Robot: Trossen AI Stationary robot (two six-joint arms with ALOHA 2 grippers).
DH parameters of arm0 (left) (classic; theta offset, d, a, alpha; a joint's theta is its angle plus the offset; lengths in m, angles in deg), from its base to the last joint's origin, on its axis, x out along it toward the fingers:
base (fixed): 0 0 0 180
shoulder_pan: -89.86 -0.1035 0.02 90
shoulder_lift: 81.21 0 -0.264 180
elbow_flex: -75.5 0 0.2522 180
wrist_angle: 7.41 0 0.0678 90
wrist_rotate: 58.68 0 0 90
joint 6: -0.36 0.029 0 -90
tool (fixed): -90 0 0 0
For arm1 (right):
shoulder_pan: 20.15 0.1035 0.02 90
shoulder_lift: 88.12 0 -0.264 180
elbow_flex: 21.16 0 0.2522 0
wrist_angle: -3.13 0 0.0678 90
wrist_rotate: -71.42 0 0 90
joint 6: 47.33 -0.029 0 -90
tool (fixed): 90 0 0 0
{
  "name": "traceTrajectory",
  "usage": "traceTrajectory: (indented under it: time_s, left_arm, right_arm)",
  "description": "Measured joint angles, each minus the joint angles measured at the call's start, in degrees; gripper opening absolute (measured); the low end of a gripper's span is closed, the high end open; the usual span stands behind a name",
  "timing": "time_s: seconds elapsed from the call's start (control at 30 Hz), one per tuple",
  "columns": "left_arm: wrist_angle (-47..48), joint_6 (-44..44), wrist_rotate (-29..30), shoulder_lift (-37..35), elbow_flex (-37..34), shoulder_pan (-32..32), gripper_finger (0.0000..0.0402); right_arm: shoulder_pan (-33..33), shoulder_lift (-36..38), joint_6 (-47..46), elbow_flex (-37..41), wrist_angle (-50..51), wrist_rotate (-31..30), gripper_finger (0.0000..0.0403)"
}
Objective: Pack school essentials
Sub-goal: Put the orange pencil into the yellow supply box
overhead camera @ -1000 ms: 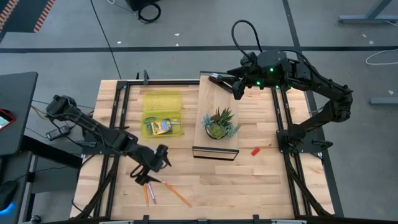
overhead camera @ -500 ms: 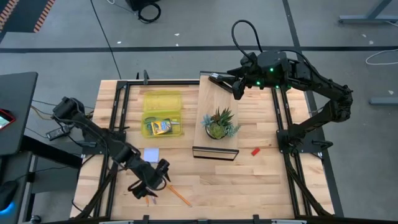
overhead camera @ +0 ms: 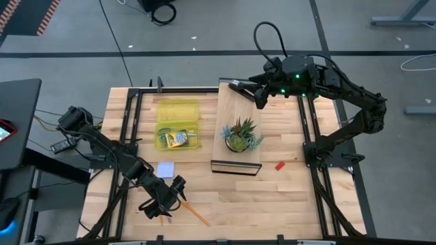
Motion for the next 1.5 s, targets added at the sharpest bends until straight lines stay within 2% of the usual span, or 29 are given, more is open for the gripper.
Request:
traceTrajectory:
  time_s: [0.37,1.5]
  left_arm:
    - [-1.52,2.95,-0.03,4.51,-0.02,1.81,0.0386]
    - [-2.21,1.78,0.01,5.71,-0.02,1.96,0.0386]
  right_arm:
    - [0.00,0.00,0.09,0.00,0.04,0.00,0.0190]
    - [1.37,0.00,-0.02,0.00,0.13,0.52,0.0190]
